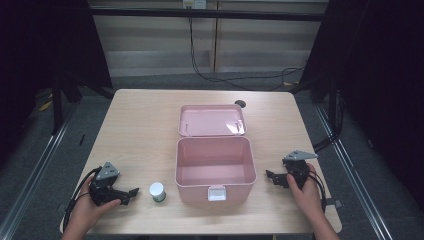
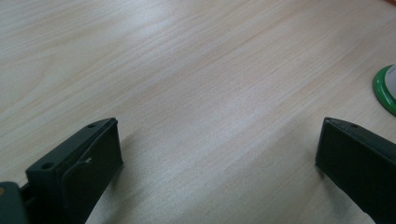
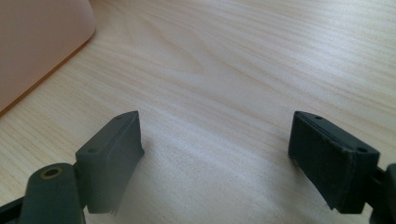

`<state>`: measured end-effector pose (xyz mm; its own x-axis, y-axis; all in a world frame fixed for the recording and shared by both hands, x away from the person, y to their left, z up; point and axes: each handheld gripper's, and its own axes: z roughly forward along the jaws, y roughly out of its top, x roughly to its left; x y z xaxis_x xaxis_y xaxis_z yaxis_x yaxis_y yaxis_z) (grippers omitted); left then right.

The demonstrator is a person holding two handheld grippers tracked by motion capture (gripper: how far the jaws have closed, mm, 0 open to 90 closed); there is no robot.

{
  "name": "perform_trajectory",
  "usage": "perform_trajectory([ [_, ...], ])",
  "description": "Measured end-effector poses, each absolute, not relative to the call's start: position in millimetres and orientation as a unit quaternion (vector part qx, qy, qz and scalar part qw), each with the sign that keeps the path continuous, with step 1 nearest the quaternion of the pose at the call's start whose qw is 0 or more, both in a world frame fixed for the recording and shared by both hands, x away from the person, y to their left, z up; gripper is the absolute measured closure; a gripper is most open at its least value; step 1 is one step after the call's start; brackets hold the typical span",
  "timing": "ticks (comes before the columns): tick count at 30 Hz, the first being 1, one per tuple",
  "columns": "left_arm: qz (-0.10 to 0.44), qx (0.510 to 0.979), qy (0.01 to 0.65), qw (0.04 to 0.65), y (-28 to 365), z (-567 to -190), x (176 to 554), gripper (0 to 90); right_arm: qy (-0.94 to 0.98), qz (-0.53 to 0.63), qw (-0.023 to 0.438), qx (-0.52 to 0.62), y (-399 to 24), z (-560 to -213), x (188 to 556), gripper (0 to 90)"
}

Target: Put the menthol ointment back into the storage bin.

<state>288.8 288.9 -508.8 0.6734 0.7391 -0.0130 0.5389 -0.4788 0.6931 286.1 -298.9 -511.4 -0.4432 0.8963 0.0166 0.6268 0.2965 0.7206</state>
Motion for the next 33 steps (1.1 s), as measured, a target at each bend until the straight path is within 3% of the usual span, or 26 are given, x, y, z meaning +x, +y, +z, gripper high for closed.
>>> perform_trajectory([
  [4,0.130,0.860,0.378,0.317,284.8,-502.3,287.9,1.3,0.780,0.337,0.200,0.488,-298.9,-511.3,286.2,17.2],
  [6,0.125,0.867,0.373,0.306,284.1,-498.6,287.4,9.4,0.780,0.336,0.200,0.489,-298.8,-511.3,286.0,17.2],
  [7,0.114,0.872,0.370,0.298,282.6,-494.8,286.0,9.4,0.780,0.336,0.200,0.489,-298.8,-511.3,286.0,17.2],
  [8,0.096,0.885,0.365,0.273,279.0,-488.8,283.2,20.9,0.780,0.337,0.199,0.488,-298.9,-511.3,286.1,17.2],
  [14,0.044,0.932,0.320,0.167,266.3,-471.5,275.1,24.0,0.780,0.337,0.201,0.488,-298.9,-511.4,285.6,17.1],
  [19,-0.004,0.947,0.288,0.141,249.0,-452.5,270.3,26.4,0.779,0.337,0.201,0.490,-298.7,-511.3,285.4,17.1],
  [33,-0.028,0.971,0.214,0.105,194.5,-426.4,277.4,27.5,0.778,0.336,0.200,0.492,-298.5,-511.2,285.1,17.1],
])
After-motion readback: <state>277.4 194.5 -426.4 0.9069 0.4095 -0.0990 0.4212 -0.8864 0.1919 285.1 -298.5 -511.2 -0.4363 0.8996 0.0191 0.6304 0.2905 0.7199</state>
